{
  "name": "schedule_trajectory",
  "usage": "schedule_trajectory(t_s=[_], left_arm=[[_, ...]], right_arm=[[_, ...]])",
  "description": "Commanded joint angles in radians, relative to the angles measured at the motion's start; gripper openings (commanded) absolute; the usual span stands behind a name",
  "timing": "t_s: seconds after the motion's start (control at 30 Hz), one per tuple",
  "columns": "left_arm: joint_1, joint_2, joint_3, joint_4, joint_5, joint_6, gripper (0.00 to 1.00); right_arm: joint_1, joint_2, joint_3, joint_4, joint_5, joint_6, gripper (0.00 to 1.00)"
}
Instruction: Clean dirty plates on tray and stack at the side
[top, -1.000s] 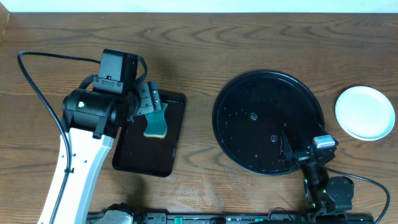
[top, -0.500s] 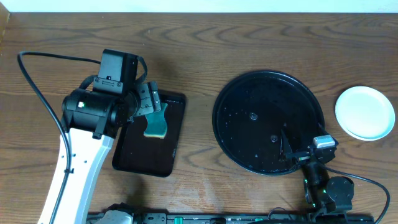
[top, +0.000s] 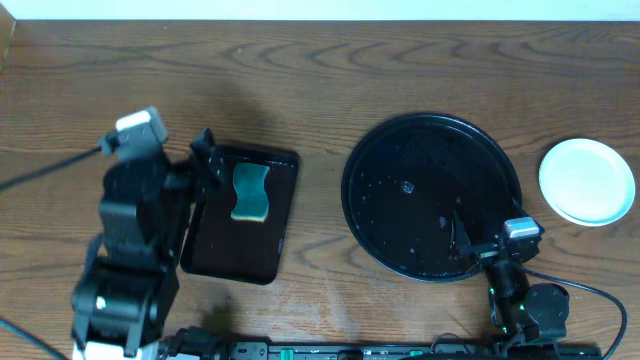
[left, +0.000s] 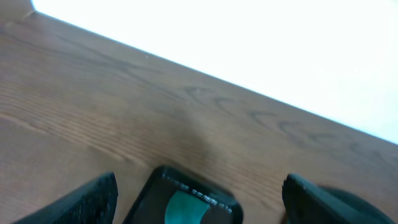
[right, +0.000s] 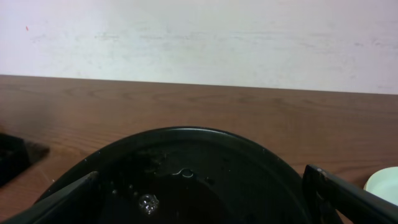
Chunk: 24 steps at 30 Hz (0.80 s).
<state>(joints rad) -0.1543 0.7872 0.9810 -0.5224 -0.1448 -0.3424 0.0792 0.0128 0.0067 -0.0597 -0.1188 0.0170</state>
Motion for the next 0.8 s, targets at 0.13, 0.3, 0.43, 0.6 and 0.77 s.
schedule_trajectory(t_s=[0.13, 0.3, 0.43, 0.6, 0.77], left_arm=[[0.073, -0.278, -0.293, 0.145, 0.006, 0.002, 0.85], [0.108, -0.461, -0.454, 0.2, 0.006, 0.002, 0.85], [0.119, -0.608, -0.586, 0.241, 0.006, 0.002, 0.85], [0.119, -0.748, -0.733, 0.312, 0.006, 0.002, 0.85], [0.119, -0.786, -0.829, 0.372, 0.017, 0.002, 0.85]], right_arm=[[-0.002, -0.004, -0.001, -0.004, 0.004, -0.011, 0.99], [-0.002, -0.004, -0.001, -0.004, 0.004, -0.011, 0.99], [-0.002, -0.004, -0.001, -0.004, 0.004, -0.011, 0.99], [-0.002, -0.004, -0.001, -0.004, 0.004, -0.011, 0.99], [-0.002, -0.004, -0.001, -0.004, 0.004, -0.011, 0.99]])
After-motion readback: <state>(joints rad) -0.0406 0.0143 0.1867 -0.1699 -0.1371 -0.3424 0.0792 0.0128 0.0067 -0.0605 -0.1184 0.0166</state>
